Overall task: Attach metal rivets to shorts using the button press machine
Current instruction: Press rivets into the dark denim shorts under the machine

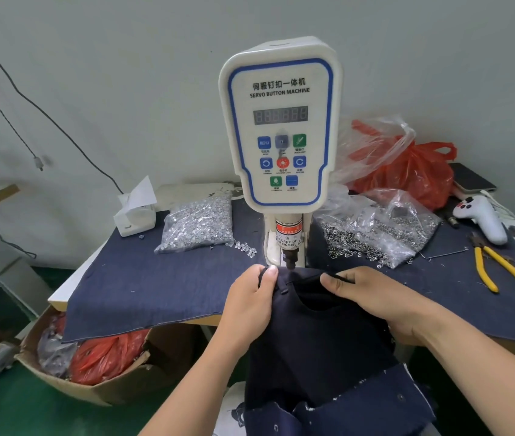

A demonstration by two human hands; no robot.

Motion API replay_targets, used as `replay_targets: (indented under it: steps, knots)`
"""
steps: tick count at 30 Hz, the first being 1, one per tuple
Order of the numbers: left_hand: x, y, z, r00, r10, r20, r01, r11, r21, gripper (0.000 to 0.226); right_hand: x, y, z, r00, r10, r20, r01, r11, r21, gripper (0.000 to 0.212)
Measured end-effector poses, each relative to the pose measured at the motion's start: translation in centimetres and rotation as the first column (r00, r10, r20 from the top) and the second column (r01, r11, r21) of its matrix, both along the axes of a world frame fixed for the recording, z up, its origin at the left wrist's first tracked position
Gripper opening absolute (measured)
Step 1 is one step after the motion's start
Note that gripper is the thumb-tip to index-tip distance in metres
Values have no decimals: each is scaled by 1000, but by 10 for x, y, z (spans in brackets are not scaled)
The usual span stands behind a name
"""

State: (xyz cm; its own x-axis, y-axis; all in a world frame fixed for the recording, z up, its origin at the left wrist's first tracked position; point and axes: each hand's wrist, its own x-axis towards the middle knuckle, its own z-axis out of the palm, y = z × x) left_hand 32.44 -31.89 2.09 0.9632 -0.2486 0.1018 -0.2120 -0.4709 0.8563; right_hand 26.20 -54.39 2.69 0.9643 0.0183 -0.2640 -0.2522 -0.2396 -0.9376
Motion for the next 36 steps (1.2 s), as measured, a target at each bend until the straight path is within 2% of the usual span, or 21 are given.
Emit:
replay_targets:
  steps: [4,7,10,13,17,23,27,32,36]
  knots:
    - [12,-8,4,1000,-17,-22,17,1000,5,44,9,1,-2,996,-94,4,93,992,85,66]
    - [16,-10,0,999,-25,-44,25,1000,11,45,10,2,-3,993,-114,-10,114,990,87,68]
    - [17,-11,-4,998,-16,-55,17,1000,7,46,11,6,-2,992,-123,-16,124,991,55,63]
    - [20,-11,-6,998,10,-68,-10,1000,-4,46,14,9,-4,988,-154,3,154,988,10,69]
    - [22,-11,-9,995,2,-95,-5,1000,-25,47,16,9,-5,981,-196,9,196,981,-7,52]
    - [25,-13,-11,987,3,-159,-10,999,-44,48,23,7,-11,972,-230,45,235,956,-178,56]
    - [26,-13,-14,981,3,-192,-18,997,-78,48,26,6,-13,973,-224,62,232,930,-286,51]
    - [25,-13,-14,982,11,-191,-29,995,-92,47,25,7,-13,972,-224,78,237,917,-322,50]
    - [25,-14,-13,979,2,-203,-24,994,-105,44,24,9,-10,971,-232,65,241,926,-292,50]
